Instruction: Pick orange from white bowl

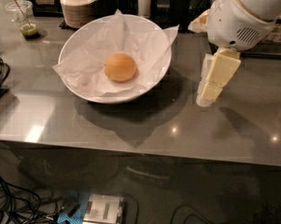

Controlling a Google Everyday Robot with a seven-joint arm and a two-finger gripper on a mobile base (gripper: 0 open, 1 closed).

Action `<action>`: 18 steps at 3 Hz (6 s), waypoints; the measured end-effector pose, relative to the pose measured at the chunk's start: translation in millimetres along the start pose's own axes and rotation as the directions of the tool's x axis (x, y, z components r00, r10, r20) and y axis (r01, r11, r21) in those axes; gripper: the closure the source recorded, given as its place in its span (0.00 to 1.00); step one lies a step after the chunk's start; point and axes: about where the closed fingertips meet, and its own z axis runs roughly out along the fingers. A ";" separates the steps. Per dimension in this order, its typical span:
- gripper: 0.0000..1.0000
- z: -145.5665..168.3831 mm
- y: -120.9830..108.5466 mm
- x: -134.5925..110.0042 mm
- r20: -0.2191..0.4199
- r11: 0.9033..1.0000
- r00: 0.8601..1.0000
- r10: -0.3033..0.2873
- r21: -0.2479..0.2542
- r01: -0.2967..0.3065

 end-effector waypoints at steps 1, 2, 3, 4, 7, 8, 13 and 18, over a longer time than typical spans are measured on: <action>0.00 23.4 -10.6 -41.2 0.057 0.997 0.996 -0.063 -0.039 0.065; 0.00 52.6 -21.9 -79.8 0.088 0.990 0.991 -0.105 -0.082 0.112; 0.00 103.2 -51.4 -147.9 0.145 0.976 0.975 -0.169 -0.110 0.185; 0.00 103.2 -51.4 -147.9 0.145 0.976 0.975 -0.169 -0.110 0.185; 0.00 89.9 -97.2 -180.4 0.201 0.971 0.954 -0.224 -0.035 0.235; 0.34 89.1 -98.2 -181.0 0.203 0.971 0.953 -0.224 -0.032 0.235; 0.19 140.2 -105.3 -147.4 0.219 0.984 0.969 -0.117 -0.107 0.143; 0.21 189.5 -83.1 -118.0 0.231 0.976 0.971 -0.065 -0.190 0.110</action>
Offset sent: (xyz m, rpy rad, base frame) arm 0.0565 0.1459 -0.0309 0.0610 0.0863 0.2291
